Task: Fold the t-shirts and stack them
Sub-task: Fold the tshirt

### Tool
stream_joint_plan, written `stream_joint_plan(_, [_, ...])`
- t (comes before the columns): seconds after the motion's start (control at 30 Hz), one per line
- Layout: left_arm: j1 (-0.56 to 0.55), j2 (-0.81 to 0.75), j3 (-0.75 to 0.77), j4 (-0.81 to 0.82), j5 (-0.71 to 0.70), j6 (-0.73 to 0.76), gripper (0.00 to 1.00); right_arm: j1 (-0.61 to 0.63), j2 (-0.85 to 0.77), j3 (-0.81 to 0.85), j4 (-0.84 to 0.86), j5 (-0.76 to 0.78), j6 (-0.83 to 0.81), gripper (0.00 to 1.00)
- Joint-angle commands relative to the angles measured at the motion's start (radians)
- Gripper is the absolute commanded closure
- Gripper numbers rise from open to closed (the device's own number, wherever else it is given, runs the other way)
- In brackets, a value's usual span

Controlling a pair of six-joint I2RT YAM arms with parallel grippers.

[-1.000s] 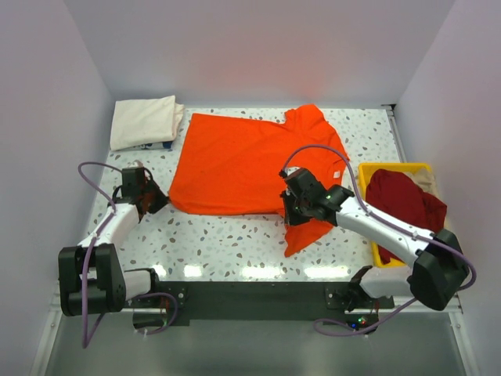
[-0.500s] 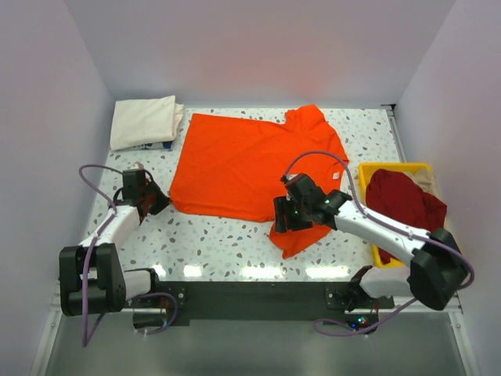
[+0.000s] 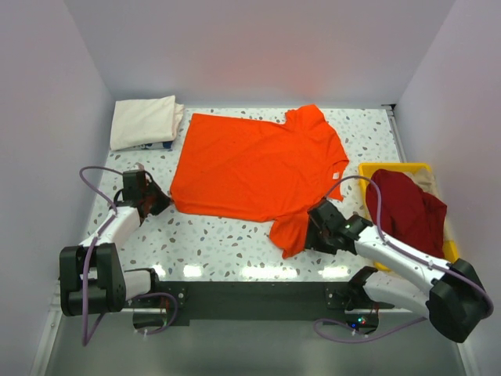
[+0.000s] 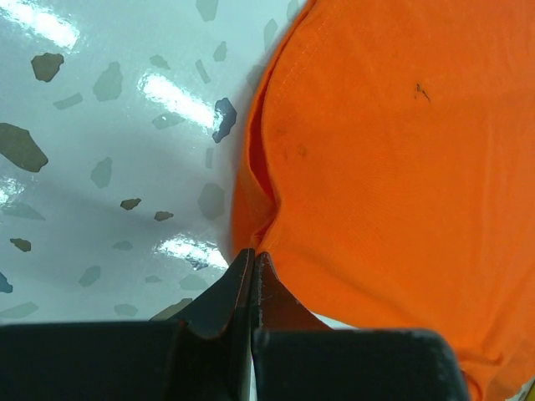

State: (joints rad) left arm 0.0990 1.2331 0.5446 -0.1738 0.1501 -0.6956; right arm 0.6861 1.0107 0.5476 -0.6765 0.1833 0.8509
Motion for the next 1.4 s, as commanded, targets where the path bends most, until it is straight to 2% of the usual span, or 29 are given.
stream_joint_plan(0.0, [0.008,0.000,0.003,0.051,0.026,-0.005,1.00,0.000,0.032,-0.043,0.118,-0.056,0.100,0.47])
stream_joint_plan(0.13, [0.010,0.000,0.000,0.051,0.029,-0.005,1.00,0.000,0.071,-0.077,0.193,-0.059,0.160,0.46])
stream_joint_plan(0.3, [0.008,-0.003,-0.005,0.054,0.029,-0.002,1.00,-0.002,0.052,-0.095,0.216,0.008,0.204,0.46])
stream_joint_plan(0.4, [0.008,-0.001,-0.005,0.057,0.029,-0.005,1.00,-0.002,0.075,-0.101,0.232,0.022,0.220,0.52])
stream_joint_plan(0.5, [0.008,-0.001,-0.005,0.056,0.031,-0.005,1.00,-0.002,0.110,-0.098,0.220,0.041,0.214,0.75])
stream_joint_plan(0.53, [0.008,-0.001,-0.005,0.056,0.029,-0.005,1.00,-0.002,0.112,-0.088,0.188,0.054,0.205,0.90])
stream_joint_plan(0.6, [0.008,-0.007,-0.006,0.045,0.020,-0.004,1.00,-0.002,0.083,-0.063,0.131,0.083,0.194,1.00])
stream_joint_plan(0.77, [0.008,-0.066,-0.023,0.011,-0.036,-0.004,1.00,-0.005,-0.101,0.003,-0.133,0.198,0.166,1.00])
stream_joint_plan(0.93, [0.008,-0.136,-0.055,-0.030,-0.072,-0.005,1.00,-0.014,-0.266,0.060,-0.297,0.188,0.151,1.00])
stream_joint_plan(1.23, [0.008,-0.335,-0.080,-0.174,-0.173,-0.024,1.00,-0.013,-0.388,0.106,-0.425,0.131,0.163,1.00])
stream_joint_plan(1.37, [0.007,-0.350,-0.080,-0.133,-0.117,-0.027,1.00,-0.013,-0.386,0.144,-0.391,0.128,0.140,1.00])
